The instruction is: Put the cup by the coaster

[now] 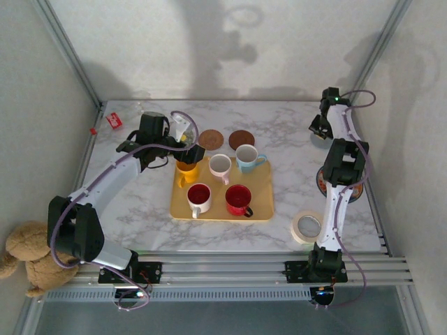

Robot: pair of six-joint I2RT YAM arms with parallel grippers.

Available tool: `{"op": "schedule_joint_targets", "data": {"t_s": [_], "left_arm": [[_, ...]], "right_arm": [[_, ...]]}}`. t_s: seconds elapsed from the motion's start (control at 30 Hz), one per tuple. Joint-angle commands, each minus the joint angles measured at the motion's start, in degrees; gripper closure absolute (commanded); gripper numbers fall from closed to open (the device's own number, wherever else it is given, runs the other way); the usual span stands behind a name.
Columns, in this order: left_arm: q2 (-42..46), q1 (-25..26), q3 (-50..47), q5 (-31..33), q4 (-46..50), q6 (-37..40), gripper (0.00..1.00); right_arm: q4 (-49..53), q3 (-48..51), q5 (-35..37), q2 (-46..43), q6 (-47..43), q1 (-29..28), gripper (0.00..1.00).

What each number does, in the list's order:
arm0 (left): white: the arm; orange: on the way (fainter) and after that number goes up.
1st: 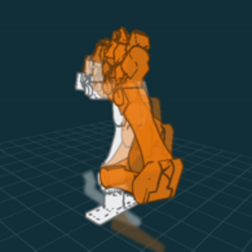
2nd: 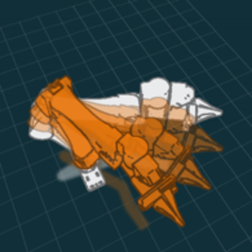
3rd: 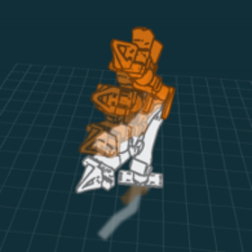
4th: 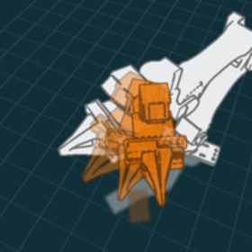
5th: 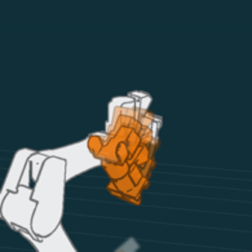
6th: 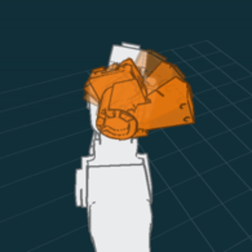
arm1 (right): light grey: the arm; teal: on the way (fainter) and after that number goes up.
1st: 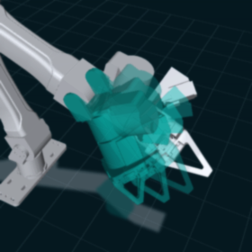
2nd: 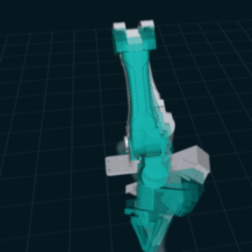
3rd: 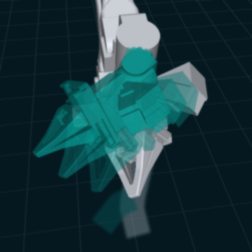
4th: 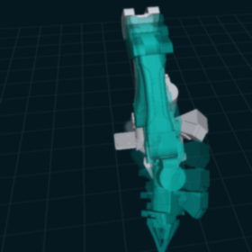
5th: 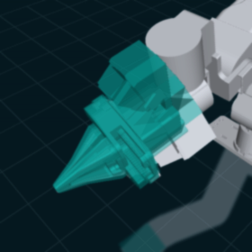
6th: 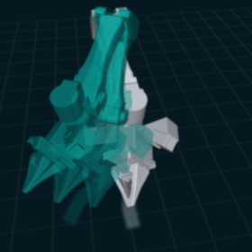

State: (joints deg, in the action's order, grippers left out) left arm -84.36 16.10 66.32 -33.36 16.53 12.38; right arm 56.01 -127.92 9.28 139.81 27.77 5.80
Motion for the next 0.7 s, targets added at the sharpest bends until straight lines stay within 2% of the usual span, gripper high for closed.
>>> {"op": "schedule_joint_targets", "data": {"t_s": [0.0,0.17,0.37,0.67], "left_arm": [[0.16,0.34,1.79,0.39,0.43,-0.21,0.0],[1.04,0.34,1.11,1.15,1.17,0.44,0.0],[0.85,0.34,0.56,1.46,1.06,0.61,0.0],[0.52,0.01,0.91,1.67,1.54,1.09,0.0]], "right_arm": [[-2.0,1.0,3.52,-2.81,8.03,-0.75,1.0],[-2.1,0.92,6.23,-1.61,13.72,-0.71,1.0],[-0.9,-1.88,5.62,1.51,15.05,-0.54,1.0],[-1.45,-0.98,1.99,3.52,15.85,0.04,1.0]]}}
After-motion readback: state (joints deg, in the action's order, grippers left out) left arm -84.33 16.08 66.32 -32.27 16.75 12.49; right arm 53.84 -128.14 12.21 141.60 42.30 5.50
